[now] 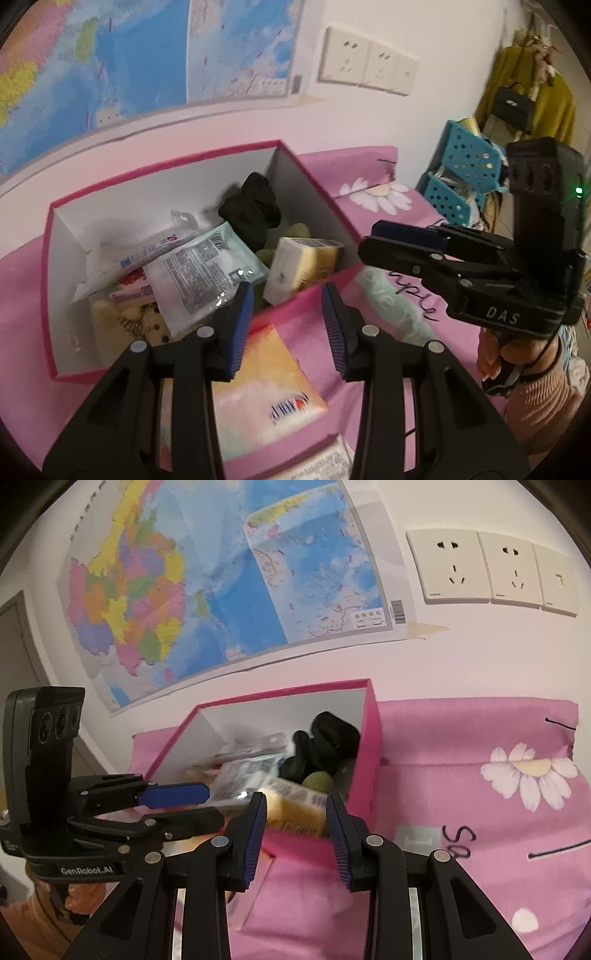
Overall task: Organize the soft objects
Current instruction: 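Lower the gold tissue pack into the box and open the right gripper, then move the right gripper to the white wet-wipe packet and grasp it, then lift the wet-wipe packet and carry it over the pink box, then open the right gripper to drop the packet into the box, then move the right gripper to the pink spout pouch and grasp it, then lift the pink spout pouch off the tablecloth with the right gripper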
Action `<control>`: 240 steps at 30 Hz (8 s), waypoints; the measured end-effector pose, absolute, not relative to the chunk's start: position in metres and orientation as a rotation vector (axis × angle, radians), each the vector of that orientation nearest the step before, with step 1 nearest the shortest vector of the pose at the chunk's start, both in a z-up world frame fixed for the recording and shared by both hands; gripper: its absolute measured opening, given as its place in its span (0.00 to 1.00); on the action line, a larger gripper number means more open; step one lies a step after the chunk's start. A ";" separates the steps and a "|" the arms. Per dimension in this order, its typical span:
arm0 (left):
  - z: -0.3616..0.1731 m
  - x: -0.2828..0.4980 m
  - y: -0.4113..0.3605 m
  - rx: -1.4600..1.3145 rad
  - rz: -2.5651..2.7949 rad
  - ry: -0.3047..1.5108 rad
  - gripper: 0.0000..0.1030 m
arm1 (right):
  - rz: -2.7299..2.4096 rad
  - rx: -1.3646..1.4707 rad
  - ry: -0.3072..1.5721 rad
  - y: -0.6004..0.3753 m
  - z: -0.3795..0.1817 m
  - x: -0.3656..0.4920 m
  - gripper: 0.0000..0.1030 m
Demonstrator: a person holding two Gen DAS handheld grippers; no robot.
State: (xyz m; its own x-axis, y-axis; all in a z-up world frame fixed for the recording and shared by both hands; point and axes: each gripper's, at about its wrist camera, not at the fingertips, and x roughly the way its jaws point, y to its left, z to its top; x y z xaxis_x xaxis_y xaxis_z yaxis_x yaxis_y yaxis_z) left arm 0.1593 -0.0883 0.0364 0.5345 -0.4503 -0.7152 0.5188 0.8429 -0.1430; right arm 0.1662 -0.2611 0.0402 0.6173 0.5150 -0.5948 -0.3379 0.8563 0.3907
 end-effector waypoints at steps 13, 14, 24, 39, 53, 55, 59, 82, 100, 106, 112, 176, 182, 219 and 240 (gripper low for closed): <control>0.035 0.068 -0.042 0.105 -0.637 0.761 0.48 | 0.734 0.245 0.878 -0.233 0.021 0.084 0.47; 0.027 0.064 -0.036 0.096 -0.631 0.785 0.48 | 0.738 0.245 0.897 -0.229 0.014 0.080 0.47; -0.045 0.032 0.011 -0.002 -0.535 1.010 0.48 | 0.742 0.250 1.047 -0.195 -0.040 0.057 0.48; -0.072 0.020 0.003 -0.082 -0.609 1.079 0.56 | 0.777 0.304 1.042 -0.181 -0.055 0.054 0.52; -0.070 0.023 0.014 -0.138 -0.580 1.055 0.53 | 0.753 0.306 0.988 -0.185 -0.048 0.051 0.25; -0.066 0.023 0.013 -0.135 -0.582 1.044 0.52 | 0.747 0.306 0.981 -0.187 -0.045 0.051 0.24; -0.055 0.022 0.012 -0.125 -0.587 1.015 0.52 | 0.736 0.296 0.953 -0.189 -0.034 0.052 0.24; 0.015 0.056 -0.020 -0.044 -0.618 0.850 0.52 | 0.663 0.282 0.790 -0.222 0.031 0.073 0.24; 0.039 0.092 -0.036 -0.045 -0.612 0.805 0.52 | 0.630 0.285 0.731 -0.235 0.057 0.110 0.24; 0.046 0.104 -0.039 -0.041 -0.607 0.792 0.52 | 0.622 0.281 0.715 -0.237 0.063 0.123 0.24; 0.051 0.116 -0.042 -0.033 -0.595 0.783 0.52 | 0.620 0.278 0.693 -0.239 0.072 0.135 0.24; 0.047 0.219 -0.057 -0.069 -0.433 0.867 0.52 | 0.423 0.243 0.715 -0.246 0.047 0.218 0.30; 0.080 0.155 -0.033 -0.051 -0.506 0.720 0.52 | 0.535 0.236 0.688 -0.241 0.060 0.173 0.35; -0.063 -0.053 0.085 -0.141 -0.424 1.078 0.53 | 1.152 0.157 1.173 -0.083 -0.050 -0.004 0.43; -0.060 0.012 0.002 -0.121 -0.540 1.061 0.51 | 0.793 0.280 1.089 -0.169 -0.051 0.043 0.29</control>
State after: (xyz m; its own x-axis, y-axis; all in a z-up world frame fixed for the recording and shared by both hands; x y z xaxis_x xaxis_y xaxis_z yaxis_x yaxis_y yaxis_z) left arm 0.0123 0.0019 -0.0597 0.3717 -0.4771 -0.7964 0.3632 0.8642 -0.3482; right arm 0.0430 -0.1687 -0.0512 0.2269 0.6952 -0.6821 -0.4354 0.6989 0.5675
